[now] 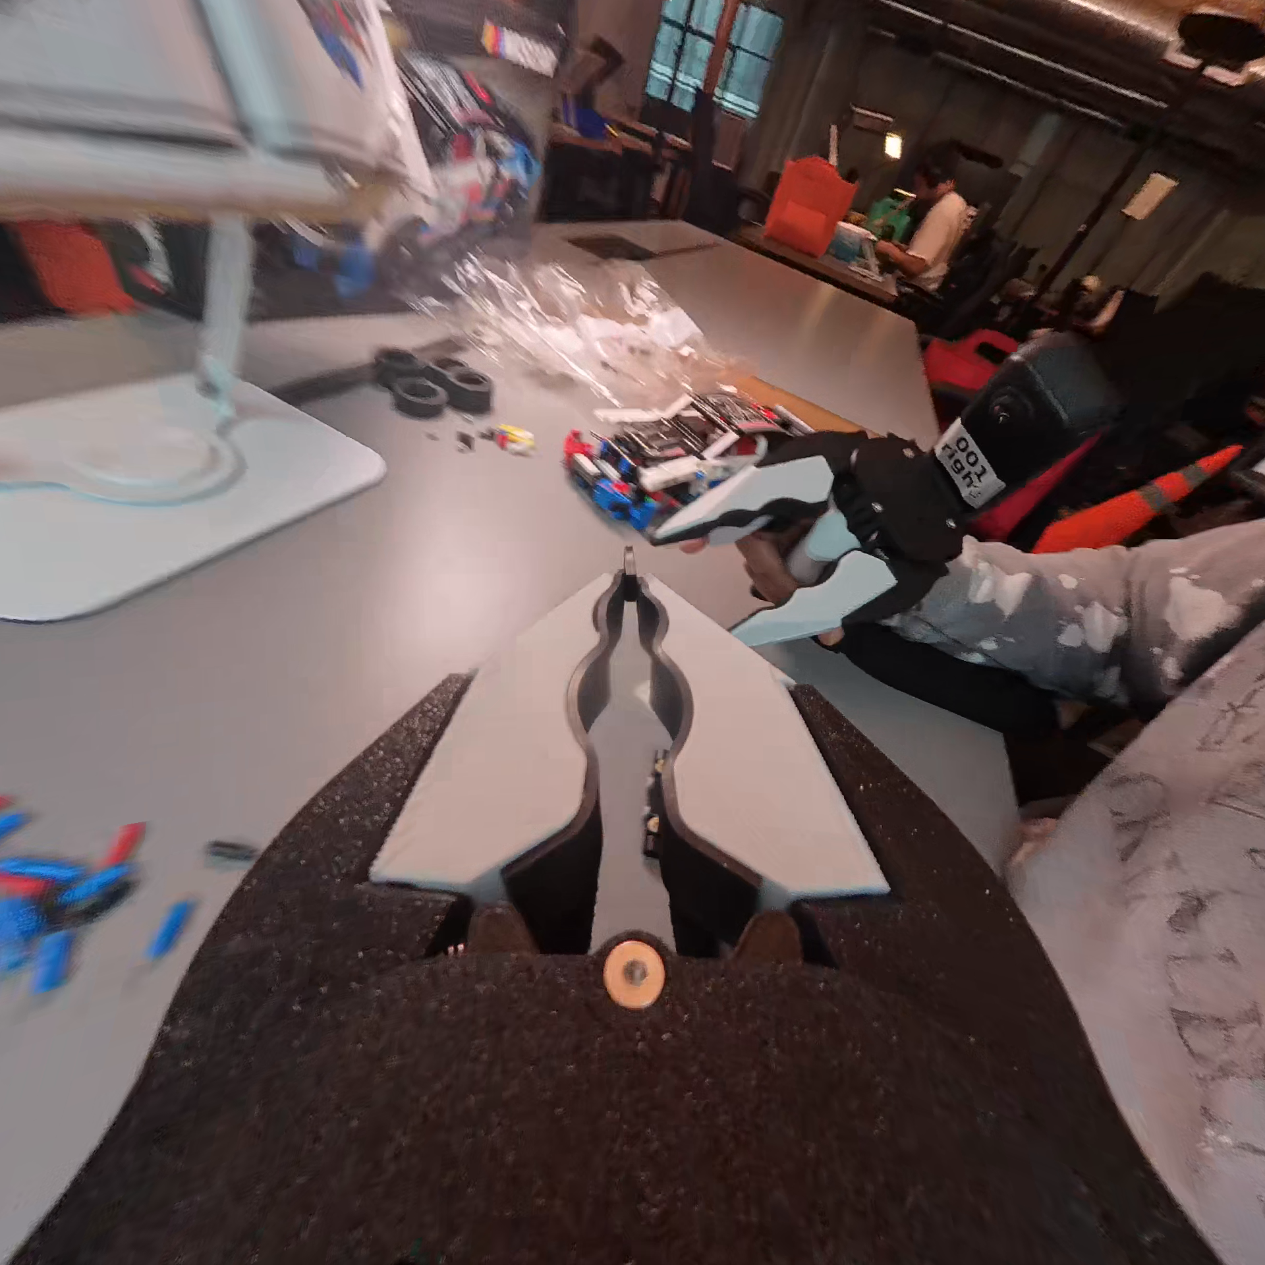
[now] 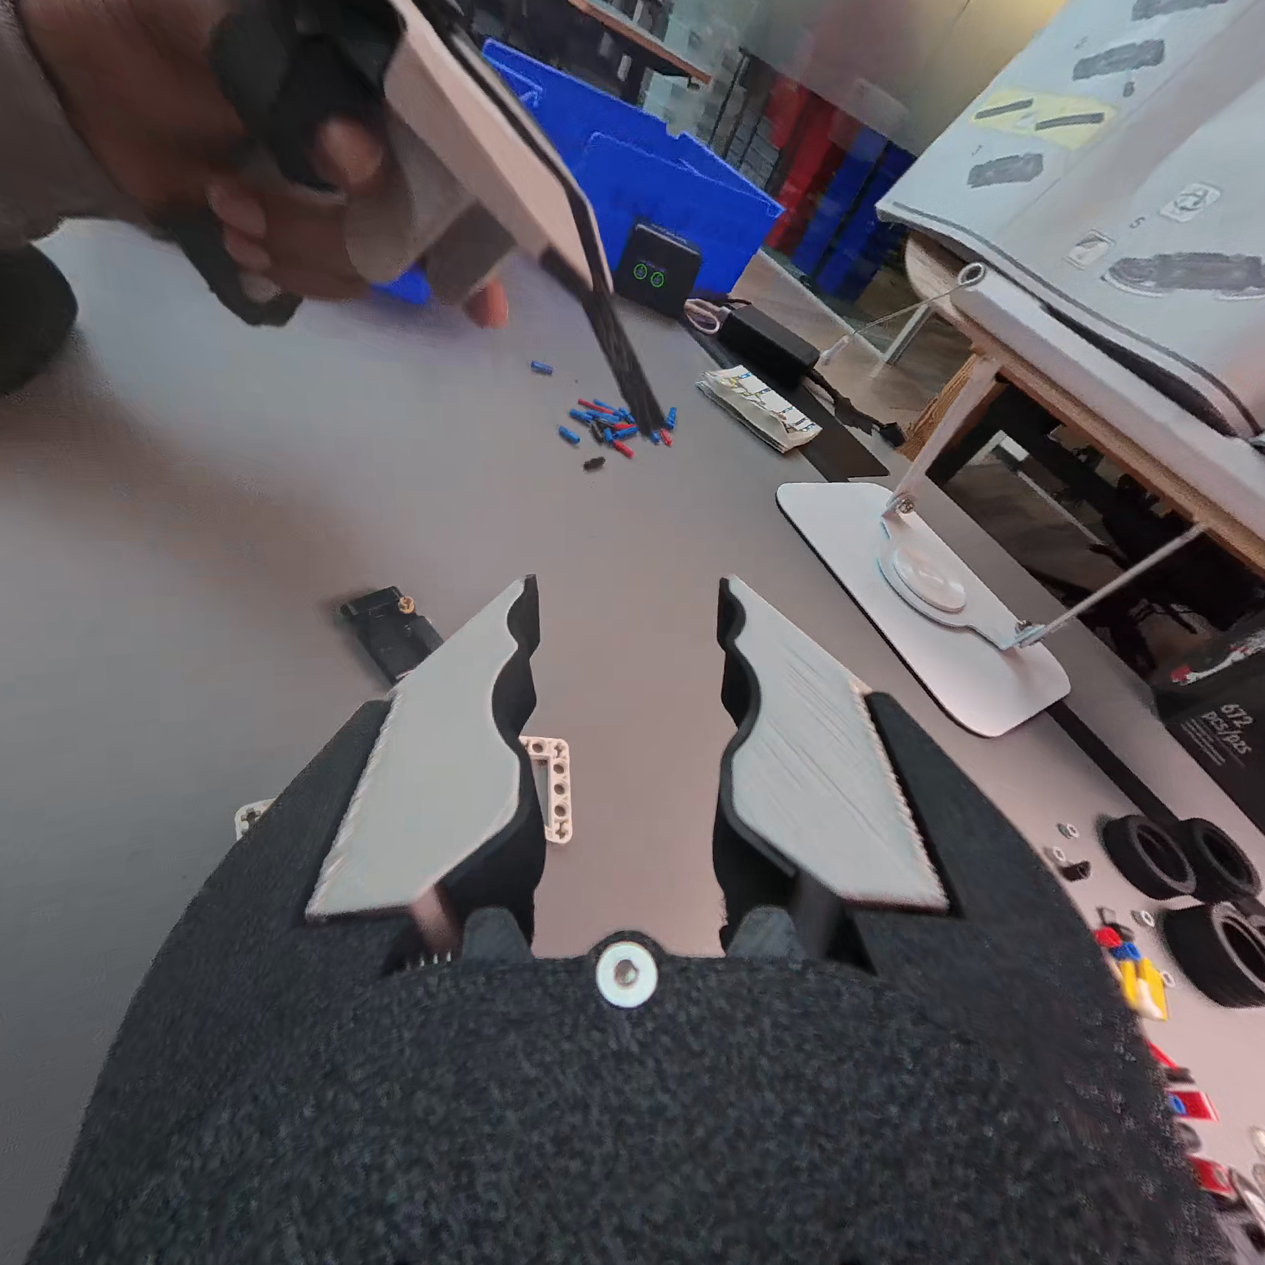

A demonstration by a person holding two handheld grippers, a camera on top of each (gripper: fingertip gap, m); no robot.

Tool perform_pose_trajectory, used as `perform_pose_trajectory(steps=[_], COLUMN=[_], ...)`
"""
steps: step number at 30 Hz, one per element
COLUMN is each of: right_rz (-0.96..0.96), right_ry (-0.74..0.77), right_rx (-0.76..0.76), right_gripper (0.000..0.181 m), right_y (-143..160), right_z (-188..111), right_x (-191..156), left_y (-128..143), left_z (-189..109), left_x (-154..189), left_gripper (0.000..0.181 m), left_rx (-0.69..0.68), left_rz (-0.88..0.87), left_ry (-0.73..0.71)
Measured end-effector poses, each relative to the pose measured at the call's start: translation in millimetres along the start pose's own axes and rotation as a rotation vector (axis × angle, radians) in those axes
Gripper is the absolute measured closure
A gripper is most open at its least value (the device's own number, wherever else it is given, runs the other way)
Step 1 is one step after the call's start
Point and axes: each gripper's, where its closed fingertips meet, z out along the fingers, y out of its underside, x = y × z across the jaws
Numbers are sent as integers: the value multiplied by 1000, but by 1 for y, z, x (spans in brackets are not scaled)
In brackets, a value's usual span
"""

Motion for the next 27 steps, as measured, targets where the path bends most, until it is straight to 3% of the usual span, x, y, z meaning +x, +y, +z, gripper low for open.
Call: perform_pose_trajectory(steps=[2,4,6,9,13,17,20,24,27], right_rz=[67,159,260,324,290,260,254,274,285], right_ry=[6,-10,-56,-114,-154,-185,-192,-194,-221], right_rx=[34,81,100,80,26,-40,-50,-26,-24], right_gripper=[131,135,135,132,130,131,135,145,148], right_y=[-3,-9,-11,-7,1,14,17,14,14], right_z=[-5,-9,-10,-10,-5,-2,-1,-2,-3], right_x=[9,16,16,12,3,-7,-8,-5,-6], left_y=[-34,-62,-69,-43,12,31,21,3,10], left_z=[-44,-103,-168,-245,-286,-291,-273,-195,-108], left_x=[-19,-47,-76,-119,-160,-173,-169,-124,-59], left_gripper=[181,181,180,179,179,160,141,134,136], left_rx=[56,72,-32,-303,-540,-636,-568,-381,-256], left_rz=[118,252,337,269,92,105,163,284,241], left_ry=[-178,-460,-728,-972,-1023,-1083,-1114,-886,-503])
